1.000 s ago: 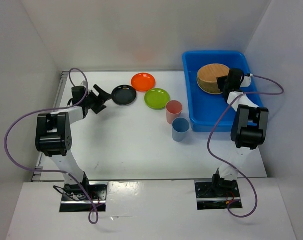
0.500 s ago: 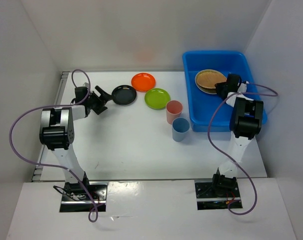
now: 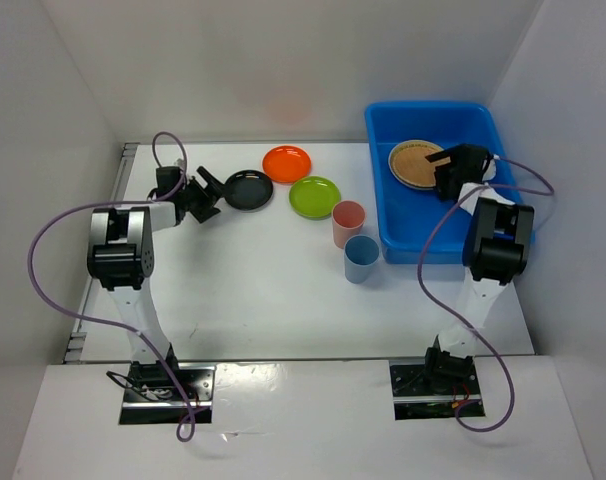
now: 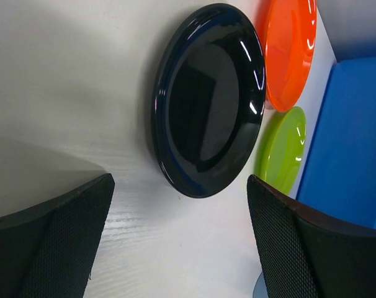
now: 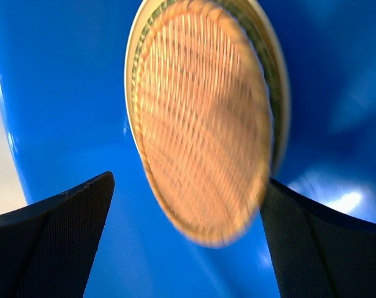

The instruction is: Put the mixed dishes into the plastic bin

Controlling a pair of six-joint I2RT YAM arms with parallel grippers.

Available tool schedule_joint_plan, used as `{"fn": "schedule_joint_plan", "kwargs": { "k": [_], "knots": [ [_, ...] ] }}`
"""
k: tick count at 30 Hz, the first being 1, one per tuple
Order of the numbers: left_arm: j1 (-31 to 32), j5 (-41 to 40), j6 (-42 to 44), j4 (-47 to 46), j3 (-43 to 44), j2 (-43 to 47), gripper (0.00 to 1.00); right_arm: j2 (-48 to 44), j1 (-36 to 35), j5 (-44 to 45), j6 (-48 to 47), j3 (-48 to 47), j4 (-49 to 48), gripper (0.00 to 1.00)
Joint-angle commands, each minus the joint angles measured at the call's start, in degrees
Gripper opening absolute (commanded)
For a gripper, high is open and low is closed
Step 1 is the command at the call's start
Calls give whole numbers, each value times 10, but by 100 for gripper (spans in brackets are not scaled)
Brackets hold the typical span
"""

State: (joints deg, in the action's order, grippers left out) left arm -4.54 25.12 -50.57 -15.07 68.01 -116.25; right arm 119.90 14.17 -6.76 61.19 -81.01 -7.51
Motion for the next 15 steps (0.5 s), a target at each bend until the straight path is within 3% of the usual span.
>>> {"fn": "schedule_joint_plan", "kwargs": {
  "k": [1,5,11,15],
  "knots": [
    [4,9,21,5,19,-29,94,-136,-27,87,-60,32,26,99],
    [10,14,-22,-48,13,-54,90,-217,-69,109,-96,69,3,99],
    [36,-58,-67,-75,-2,-61,85,-305,-96,34,-107,131,-36,99],
    [47,-95,-99,-87,-8,-66,71,-333,-116,-6,-140,119,-15,99]
  ]
}}
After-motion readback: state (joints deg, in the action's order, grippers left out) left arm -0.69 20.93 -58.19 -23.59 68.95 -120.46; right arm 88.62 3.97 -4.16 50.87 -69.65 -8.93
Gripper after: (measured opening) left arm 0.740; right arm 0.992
